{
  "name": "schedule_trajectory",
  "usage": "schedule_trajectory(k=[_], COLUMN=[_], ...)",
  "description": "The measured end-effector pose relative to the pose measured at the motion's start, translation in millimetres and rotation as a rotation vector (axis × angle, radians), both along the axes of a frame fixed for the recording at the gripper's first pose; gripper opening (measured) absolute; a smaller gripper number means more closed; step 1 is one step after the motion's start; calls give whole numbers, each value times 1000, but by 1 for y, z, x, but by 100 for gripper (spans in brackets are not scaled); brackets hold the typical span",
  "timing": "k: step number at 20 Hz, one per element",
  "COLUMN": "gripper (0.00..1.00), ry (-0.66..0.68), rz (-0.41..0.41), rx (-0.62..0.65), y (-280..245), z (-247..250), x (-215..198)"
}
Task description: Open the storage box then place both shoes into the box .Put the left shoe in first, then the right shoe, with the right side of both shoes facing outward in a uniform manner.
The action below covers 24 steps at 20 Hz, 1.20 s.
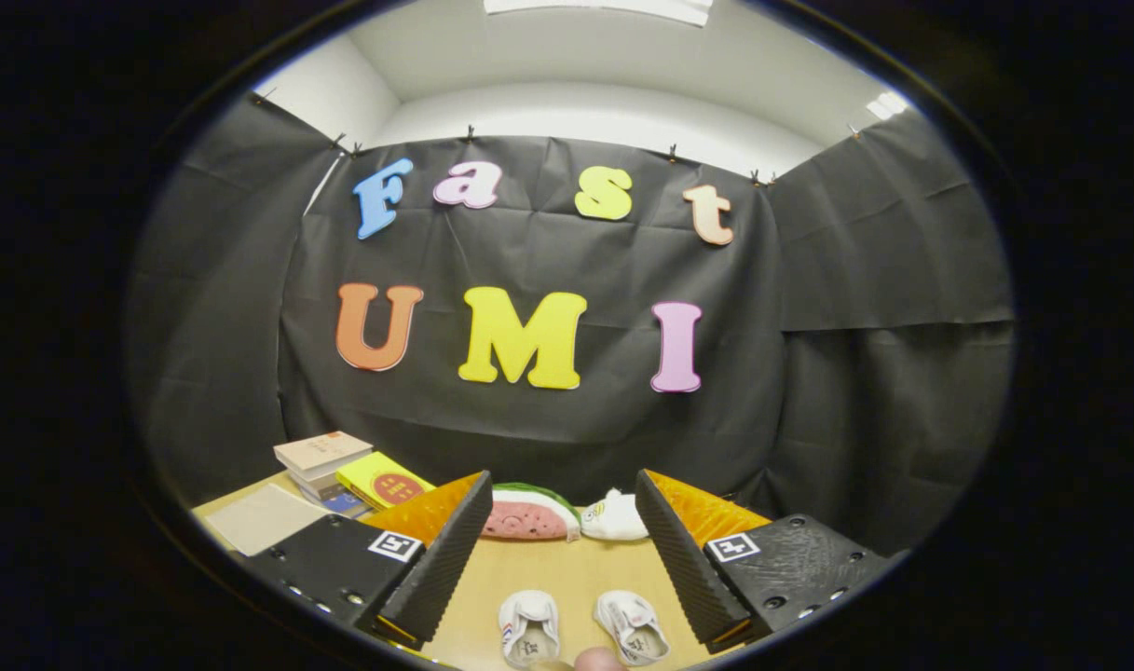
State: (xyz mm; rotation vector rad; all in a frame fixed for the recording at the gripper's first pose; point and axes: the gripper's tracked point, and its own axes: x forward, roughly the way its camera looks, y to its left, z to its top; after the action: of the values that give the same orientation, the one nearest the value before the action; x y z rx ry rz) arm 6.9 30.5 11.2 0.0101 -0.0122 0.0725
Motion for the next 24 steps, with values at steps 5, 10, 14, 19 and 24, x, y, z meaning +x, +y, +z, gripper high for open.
schedule_trajectory(k=[5, 10, 14, 19, 24], gripper=[95, 95, 95, 95, 95], ry=[12, 20, 36, 84, 117], rz=[38, 70, 97, 134, 172], rx=[-5, 17, 18, 38, 51], y=[16, 22, 26, 37, 56], z=[-2, -3, -14, -33, -49], x=[2, 3, 6, 8, 9])
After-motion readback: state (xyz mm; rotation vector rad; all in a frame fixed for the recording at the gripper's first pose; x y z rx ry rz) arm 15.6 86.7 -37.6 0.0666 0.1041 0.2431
